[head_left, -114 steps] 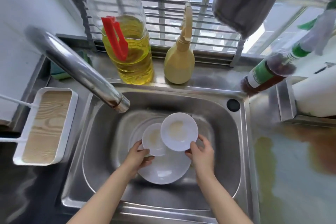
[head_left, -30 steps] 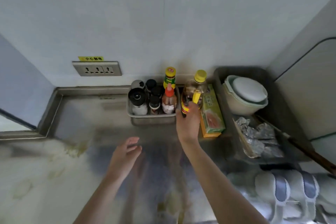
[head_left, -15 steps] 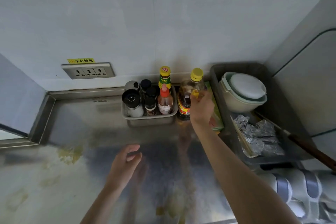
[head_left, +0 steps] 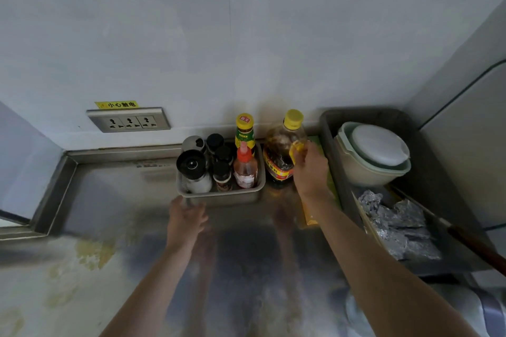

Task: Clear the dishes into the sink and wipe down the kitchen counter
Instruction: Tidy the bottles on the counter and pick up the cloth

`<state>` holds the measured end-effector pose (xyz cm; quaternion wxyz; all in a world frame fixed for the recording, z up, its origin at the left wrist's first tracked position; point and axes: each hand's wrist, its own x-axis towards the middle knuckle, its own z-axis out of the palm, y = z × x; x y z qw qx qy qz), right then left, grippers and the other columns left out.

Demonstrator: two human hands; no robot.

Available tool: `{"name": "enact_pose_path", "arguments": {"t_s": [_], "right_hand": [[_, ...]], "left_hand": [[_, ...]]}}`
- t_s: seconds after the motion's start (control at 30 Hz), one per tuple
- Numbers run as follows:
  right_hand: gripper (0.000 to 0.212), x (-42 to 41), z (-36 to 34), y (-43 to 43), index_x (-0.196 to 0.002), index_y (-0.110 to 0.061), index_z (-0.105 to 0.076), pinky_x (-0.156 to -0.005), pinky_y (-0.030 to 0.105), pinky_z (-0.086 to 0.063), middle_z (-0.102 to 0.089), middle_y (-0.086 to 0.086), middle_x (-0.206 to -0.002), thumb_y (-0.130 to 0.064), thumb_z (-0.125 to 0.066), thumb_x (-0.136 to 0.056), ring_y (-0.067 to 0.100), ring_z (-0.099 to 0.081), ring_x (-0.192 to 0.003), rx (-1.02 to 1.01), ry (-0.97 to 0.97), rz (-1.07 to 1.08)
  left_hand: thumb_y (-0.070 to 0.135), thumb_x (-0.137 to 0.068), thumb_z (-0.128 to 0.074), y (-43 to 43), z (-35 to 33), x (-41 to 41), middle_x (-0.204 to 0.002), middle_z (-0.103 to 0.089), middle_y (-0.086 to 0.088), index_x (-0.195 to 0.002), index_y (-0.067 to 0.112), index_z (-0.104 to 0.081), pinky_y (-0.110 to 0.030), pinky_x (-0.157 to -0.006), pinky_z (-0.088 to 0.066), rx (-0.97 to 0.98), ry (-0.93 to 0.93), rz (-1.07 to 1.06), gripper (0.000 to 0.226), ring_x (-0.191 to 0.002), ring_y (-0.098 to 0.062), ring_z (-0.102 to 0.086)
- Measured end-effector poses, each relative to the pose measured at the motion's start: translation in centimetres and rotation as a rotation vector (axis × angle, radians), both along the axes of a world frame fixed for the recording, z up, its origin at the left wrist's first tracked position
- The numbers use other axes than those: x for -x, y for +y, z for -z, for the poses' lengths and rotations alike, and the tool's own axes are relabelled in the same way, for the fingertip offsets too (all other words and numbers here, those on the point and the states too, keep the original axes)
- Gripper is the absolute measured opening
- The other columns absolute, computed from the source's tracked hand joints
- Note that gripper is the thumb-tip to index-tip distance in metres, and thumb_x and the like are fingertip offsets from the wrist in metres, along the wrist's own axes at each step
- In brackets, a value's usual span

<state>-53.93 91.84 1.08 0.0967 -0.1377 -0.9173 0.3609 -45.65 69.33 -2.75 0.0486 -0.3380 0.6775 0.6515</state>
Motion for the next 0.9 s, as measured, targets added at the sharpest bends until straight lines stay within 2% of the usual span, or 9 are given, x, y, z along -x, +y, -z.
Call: {"name": "enact_pose_path", "arguments": {"t_s": [0.07,0.17,0.33,0.4,0.5,0.57,0.63,0.77,0.9], "right_hand": [[0.019,-0.4,0.4,-0.1,-0.102,0.001,-0.056,-0.063,0.029,-0.037,-0.066,0.019,-0.092,-0.016,-0.051,-0.095,0.033,-0.062,-0.085,-0.016,0.04,0.003],[0.018,-1.2,0.7,-0.5,-0.099,0.0,-0.059,-0.064,0.026,-0.036,-0.066,0.016,-0.089,-0.016,-0.052,-0.094,0.028,-0.063,-0.082,-0.028,0.103,0.009],[0.018,-1.8,0.6,-1.0,-0.101,0.001,-0.059,-0.064,0.025,-0.035,-0.067,0.017,-0.092,-0.014,-0.054,-0.093,0.03,-0.064,-0.083,-0.024,0.117,0.031],[0.017,-2.0,0.6,-1.3,-0.1,0.002,-0.059,-0.061,0.023,-0.031,-0.067,0.017,-0.09,-0.013,-0.055,-0.093,0.03,-0.063,-0.081,-0.025,0.129,0.036],[0.016,-1.9,0.8,-1.2,-0.1,0.003,-0.058,-0.056,0.017,-0.024,-0.067,0.019,-0.088,-0.011,-0.054,-0.093,0.03,-0.062,-0.078,-0.026,0.16,0.014],[0.018,-1.5,1.0,-1.0,-0.103,0.002,-0.058,-0.06,0.023,-0.029,-0.067,0.02,-0.091,-0.013,-0.052,-0.094,0.034,-0.062,-0.083,-0.022,0.162,-0.012],[0.02,-0.5,1.3,-0.9,-0.105,0.002,-0.057,-0.064,0.029,-0.032,-0.065,0.021,-0.094,-0.014,-0.049,-0.095,0.036,-0.061,-0.087,0.002,0.165,-0.038],[0.017,1.7,1.3,-1.0,-0.104,0.002,-0.055,-0.063,0.024,-0.029,-0.063,0.021,-0.093,-0.01,-0.045,-0.096,0.032,-0.059,-0.086,0.081,0.179,-0.123],[0.021,2.9,1.2,-0.3,-0.111,-0.001,-0.055,-0.078,0.027,-0.043,-0.064,0.013,-0.102,-0.014,-0.048,-0.096,0.023,-0.06,-0.094,0.243,0.132,-0.184]], "left_hand": [[0.016,-0.091,-0.055,0.8,0.1,1.9,-0.105,-0.056,-0.014,-0.133,0.017,-0.026,-0.031,-0.065,-0.05,-0.149,-0.047,-0.091,0.051,-0.074,-0.024,-0.061],[0.009,-0.091,-0.054,2.2,0.5,3.7,-0.092,-0.059,-0.017,-0.132,0.016,-0.021,-0.037,-0.069,-0.054,-0.29,-0.082,-0.272,0.052,-0.067,-0.022,-0.061],[-0.004,-0.086,-0.054,3.4,1.8,5.3,-0.082,-0.063,-0.012,-0.12,-0.002,-0.05,-0.029,-0.05,-0.057,-0.559,-0.134,-0.417,0.034,-0.066,-0.02,-0.062],[-0.008,-0.087,-0.05,3.6,1.9,5.4,-0.088,-0.064,-0.012,-0.12,0.004,-0.051,-0.034,-0.056,-0.059,-0.584,-0.081,-0.442,0.035,-0.069,-0.019,-0.061],[-0.008,-0.089,-0.044,2.9,2.1,5.1,-0.105,-0.061,-0.015,-0.125,0.008,-0.048,-0.034,-0.049,-0.057,-0.597,0.02,-0.538,0.039,-0.073,-0.022,-0.062],[-0.009,-0.089,-0.044,2.0,2.5,4.5,-0.109,-0.059,-0.018,-0.127,0.005,-0.046,-0.031,-0.047,-0.056,-0.579,0.047,-0.559,0.04,-0.075,-0.022,-0.061],[-0.009,-0.088,-0.045,1.0,3.1,4.1,-0.109,-0.059,-0.019,-0.128,0.001,-0.045,-0.029,-0.046,-0.056,-0.56,0.047,-0.566,0.041,-0.073,-0.021,-0.061],[-0.012,-0.086,-0.047,0.3,3.7,3.8,-0.106,-0.061,-0.021,-0.126,0.0,-0.046,-0.029,-0.052,-0.057,-0.551,0.054,-0.541,0.042,-0.076,-0.023,-0.062],[-0.012,-0.087,-0.045,-0.3,3.9,3.5,-0.089,-0.062,-0.014,-0.103,0.007,-0.053,-0.035,-0.069,-0.056,-0.602,0.033,-0.441,0.026,-0.082,-0.025,-0.061]]}}
